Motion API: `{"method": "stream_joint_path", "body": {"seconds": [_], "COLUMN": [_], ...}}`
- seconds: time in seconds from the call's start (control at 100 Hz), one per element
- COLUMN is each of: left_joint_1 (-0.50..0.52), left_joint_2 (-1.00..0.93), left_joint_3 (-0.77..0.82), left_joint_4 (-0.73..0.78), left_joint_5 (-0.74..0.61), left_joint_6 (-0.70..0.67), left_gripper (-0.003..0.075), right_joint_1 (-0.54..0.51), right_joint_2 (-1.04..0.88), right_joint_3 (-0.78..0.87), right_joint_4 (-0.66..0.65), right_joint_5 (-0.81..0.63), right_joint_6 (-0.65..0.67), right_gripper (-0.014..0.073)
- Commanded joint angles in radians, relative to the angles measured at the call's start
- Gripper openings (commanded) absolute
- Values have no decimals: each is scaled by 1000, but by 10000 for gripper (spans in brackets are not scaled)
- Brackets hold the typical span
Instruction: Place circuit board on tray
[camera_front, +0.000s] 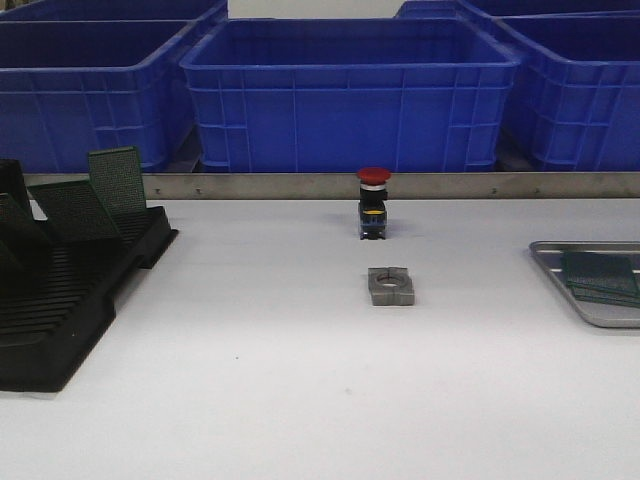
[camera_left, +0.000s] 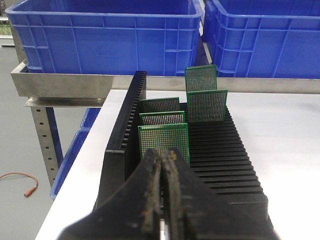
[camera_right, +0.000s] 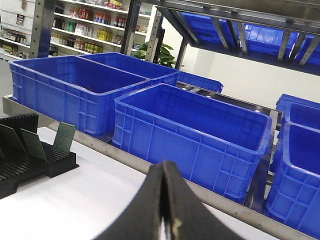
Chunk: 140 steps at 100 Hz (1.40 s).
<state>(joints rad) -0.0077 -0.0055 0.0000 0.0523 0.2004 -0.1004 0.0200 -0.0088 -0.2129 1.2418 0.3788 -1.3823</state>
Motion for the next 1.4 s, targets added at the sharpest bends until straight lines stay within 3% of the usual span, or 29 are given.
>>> {"method": "stream_joint_path", "body": {"seconds": [0.0,0.38,0.59,0.69,0.95,1.02,1.09,1.24,1.28,1.39], "left_joint_1": [3,3,3,3,3,3,3,3,3,3], "left_joint_2": [-30,-30,-30,-30,-30,-30,-30,-30,-30,-30], "left_joint_3": [49,49,49,49,49,49,49,49,49,49], "left_joint_4": [-9,-9,-9,-9,-9,-9,-9,-9,-9,-9], "left_joint_5": [-86,-86,-86,-86,-86,-86,-86,-86,-86,-84], "left_joint_6": [-2,-2,-2,-2,-2,-2,-2,-2,-2,-2], "left_gripper": [-20,-20,-20,-20,-20,-20,-20,-20,-20,-20], "right_joint_1": [2,2,-5,-21,-33,-34,-37,-37,-37,-62], "right_joint_2": [14,14,14,16,16,16,16,-3,-25,-29], "right_joint_3": [-24,-24,-21,-18,55,79,112,235,228,230], "right_joint_4": [33,34,-17,-258,-1242,-1406,-1480,-1463,-1460,-1424], "right_joint_5": [-22,-43,-235,-316,-385,-390,-406,-503,-430,-430], "right_joint_6": [-5,-5,24,235,1382,1557,1612,1611,1609,1572], "right_gripper": [-61,-61,-61,-61,-61,-61,-61,-61,-61,-61]}}
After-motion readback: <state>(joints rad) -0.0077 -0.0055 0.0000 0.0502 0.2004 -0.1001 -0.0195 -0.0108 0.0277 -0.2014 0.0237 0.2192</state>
